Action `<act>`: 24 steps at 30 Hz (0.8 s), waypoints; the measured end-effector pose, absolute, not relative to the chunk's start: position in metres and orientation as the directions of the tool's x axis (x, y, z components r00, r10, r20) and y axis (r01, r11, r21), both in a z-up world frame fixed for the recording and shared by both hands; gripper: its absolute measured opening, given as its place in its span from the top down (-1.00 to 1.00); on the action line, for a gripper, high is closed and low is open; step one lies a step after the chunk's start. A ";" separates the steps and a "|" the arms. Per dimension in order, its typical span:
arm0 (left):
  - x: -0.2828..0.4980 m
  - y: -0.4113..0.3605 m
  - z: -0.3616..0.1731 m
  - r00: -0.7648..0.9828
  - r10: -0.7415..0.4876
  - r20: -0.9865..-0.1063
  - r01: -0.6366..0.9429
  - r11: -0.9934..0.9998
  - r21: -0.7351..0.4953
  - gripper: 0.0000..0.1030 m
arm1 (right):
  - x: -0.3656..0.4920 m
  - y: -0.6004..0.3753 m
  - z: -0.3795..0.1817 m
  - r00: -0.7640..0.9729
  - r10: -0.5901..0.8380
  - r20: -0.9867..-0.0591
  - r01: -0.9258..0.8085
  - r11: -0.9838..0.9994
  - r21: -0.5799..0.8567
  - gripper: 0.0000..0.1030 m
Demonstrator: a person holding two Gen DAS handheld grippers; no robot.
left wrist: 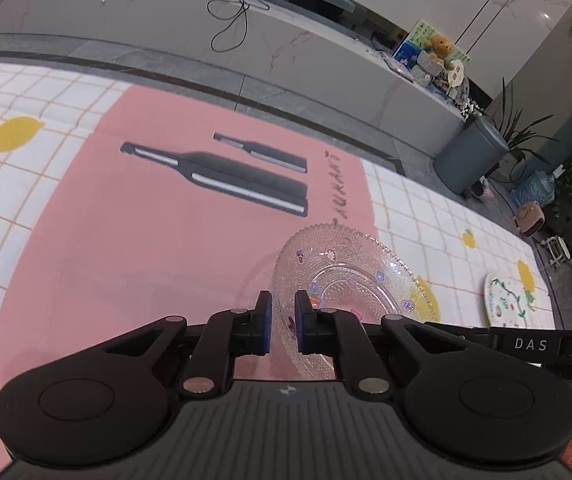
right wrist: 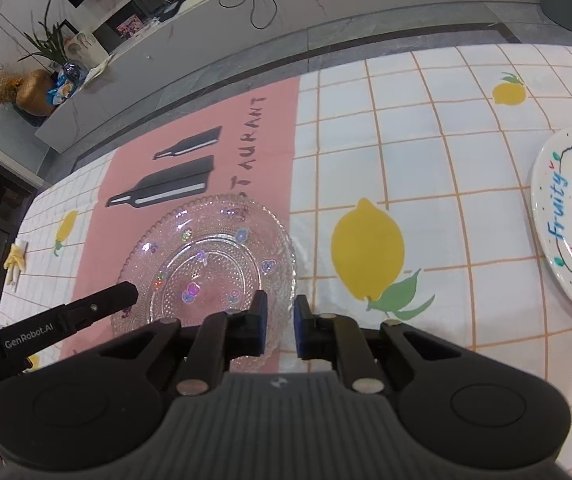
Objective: Organize plates and bowls
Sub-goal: 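Lift the second glass plate and carry it over the first glass plate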
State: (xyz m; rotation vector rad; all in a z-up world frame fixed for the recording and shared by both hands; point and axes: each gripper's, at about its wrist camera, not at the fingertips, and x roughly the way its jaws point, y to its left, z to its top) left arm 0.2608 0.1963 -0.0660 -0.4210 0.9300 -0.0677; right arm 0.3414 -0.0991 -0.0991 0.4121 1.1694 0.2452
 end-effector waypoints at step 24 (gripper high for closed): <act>0.168 0.122 0.045 0.673 -0.292 -0.679 -0.066 0.891 -0.449 0.81 | 0.206 -0.172 -0.006 0.429 0.464 -0.775 0.044 0.846 0.531 0.78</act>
